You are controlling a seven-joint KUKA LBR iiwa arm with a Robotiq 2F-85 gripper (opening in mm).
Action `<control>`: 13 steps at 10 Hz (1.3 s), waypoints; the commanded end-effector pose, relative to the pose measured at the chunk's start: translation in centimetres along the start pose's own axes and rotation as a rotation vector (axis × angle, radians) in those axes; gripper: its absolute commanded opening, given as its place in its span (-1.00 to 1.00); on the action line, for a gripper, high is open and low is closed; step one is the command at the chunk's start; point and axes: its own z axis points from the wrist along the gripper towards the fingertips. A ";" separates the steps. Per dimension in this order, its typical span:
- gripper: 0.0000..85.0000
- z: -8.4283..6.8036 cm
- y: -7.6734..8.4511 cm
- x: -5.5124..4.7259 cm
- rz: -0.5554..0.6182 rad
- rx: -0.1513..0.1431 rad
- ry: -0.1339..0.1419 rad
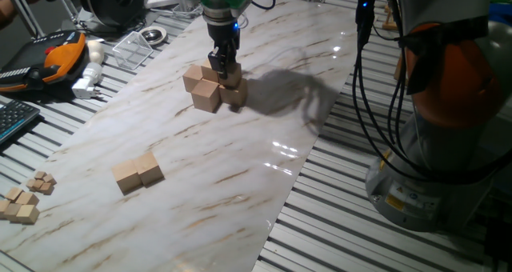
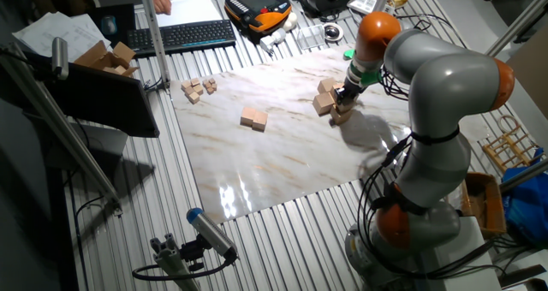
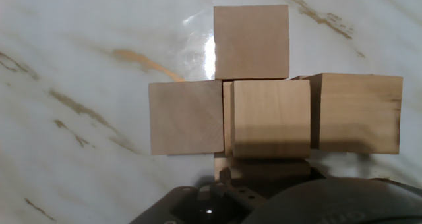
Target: Stack the blocks into a cross shape
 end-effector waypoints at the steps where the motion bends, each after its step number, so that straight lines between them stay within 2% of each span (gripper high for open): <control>1: -0.60 0.0 0.0 0.0 0.000 -0.002 0.002; 4: -0.60 0.0 0.1 0.0 0.003 -0.003 0.005; 5: -0.20 0.0 0.1 0.0 0.005 -0.003 0.003; 12: -0.20 -0.1 0.1 -0.1 0.012 0.002 -0.007; 13: 0.20 -0.1 0.1 -0.1 0.014 0.002 -0.007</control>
